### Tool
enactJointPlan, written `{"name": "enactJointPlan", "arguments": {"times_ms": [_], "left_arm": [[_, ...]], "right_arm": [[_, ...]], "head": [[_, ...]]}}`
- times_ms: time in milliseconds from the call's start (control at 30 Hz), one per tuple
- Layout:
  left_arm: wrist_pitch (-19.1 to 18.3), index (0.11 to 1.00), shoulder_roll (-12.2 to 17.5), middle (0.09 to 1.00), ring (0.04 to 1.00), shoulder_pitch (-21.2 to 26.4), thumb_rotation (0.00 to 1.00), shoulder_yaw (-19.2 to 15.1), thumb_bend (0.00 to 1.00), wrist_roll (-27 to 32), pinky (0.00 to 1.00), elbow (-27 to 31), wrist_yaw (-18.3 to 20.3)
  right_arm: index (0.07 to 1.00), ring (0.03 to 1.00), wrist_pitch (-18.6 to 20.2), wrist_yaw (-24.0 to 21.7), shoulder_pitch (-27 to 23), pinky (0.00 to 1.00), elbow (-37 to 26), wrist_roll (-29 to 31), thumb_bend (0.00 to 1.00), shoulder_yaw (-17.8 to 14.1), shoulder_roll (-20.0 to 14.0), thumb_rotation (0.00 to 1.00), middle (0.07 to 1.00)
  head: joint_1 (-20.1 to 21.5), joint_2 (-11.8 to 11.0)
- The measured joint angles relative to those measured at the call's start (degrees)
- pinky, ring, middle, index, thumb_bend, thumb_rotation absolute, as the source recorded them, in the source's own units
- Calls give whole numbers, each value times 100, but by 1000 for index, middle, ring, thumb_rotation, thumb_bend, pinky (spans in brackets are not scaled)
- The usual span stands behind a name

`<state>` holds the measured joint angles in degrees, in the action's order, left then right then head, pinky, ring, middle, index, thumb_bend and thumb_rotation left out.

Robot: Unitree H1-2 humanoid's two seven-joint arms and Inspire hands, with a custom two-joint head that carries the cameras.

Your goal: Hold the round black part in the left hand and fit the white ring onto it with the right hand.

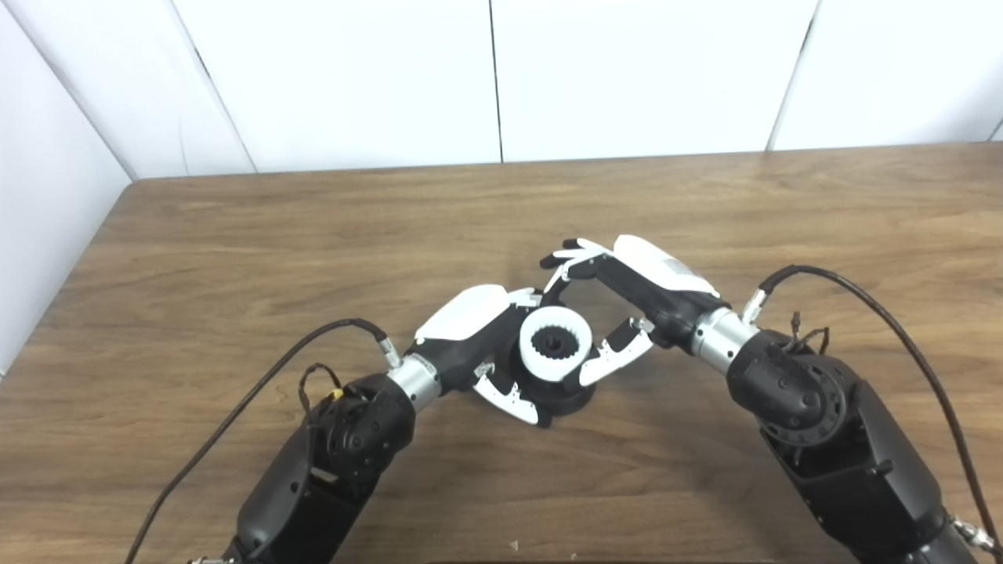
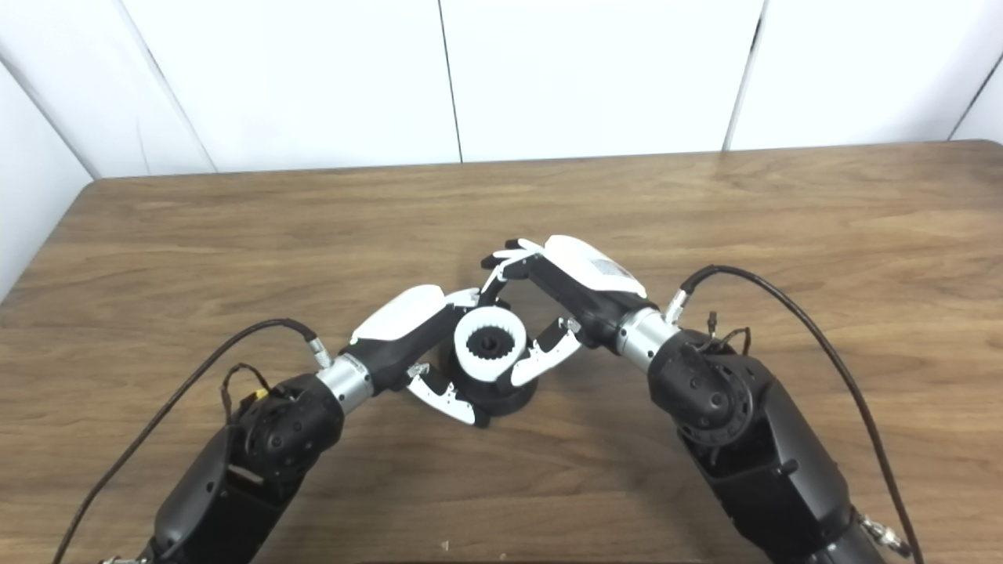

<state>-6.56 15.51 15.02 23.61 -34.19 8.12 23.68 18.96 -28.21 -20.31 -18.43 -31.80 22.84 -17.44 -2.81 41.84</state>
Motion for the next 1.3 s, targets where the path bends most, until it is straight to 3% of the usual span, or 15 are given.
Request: {"name": "enactJointPlan", "arguments": {"times_ms": [33, 133, 467, 800, 1033, 1100, 1267, 1300], "left_arm": [[2, 694, 0, 882, 955, 0, 221, 0, 878, 1, 867, 0, 0], [13, 724, 1, 880, 952, -1, 235, -1, 898, -1, 860, 0, 2], [-40, 837, 4, 888, 944, -1, 340, -21, 1000, -128, 843, 2, 18], [-377, 920, 2, 921, 965, 0, 321, -130, 1000, 48, 878, 154, 269], [-751, 972, 21, 966, 989, -8, 300, -320, 1000, 278, 900, 281, 497], [-859, 994, 37, 984, 992, -27, 303, -369, 1000, 327, 906, 347, 518], [-995, 1000, 228, 989, 997, -154, 317, -579, 1000, 508, 936, 443, 554], [-1024, 1000, 256, 990, 997, -156, 307, -600, 1000, 518, 934, 445, 553]], "right_arm": [[584, 962, 1, -34, 0, 864, 1, -4, 894, 2, -16, 329, 869], [611, 961, 4, -43, 0, 855, 25, -32, 957, -14, -43, 364, 870], [608, 960, 2, -109, 0, 848, 113, -9, 980, -55, -99, 386, 872], [606, 961, 2, -108, 0, 841, 121, -1, 975, -102, -110, 388, 872], [725, 953, 5, -99, 0, 839, 122, 168, 980, -306, -103, 366, 885], [810, 956, 6, -94, 0, 860, 123, 224, 974, -353, -100, 393, 909], [834, 958, 8, -30, 0, 870, 145, 331, 970, -558, -120, 411, 916], [845, 955, 8, -26, 1, 876, 153, 345, 967, -568, -126, 452, 917]], "head": [[-9, -9], [-9, -9], [-53, -9], [-53, -26], [-53, -35], [-53, -70], [-53, -70], [-44, -88]]}}
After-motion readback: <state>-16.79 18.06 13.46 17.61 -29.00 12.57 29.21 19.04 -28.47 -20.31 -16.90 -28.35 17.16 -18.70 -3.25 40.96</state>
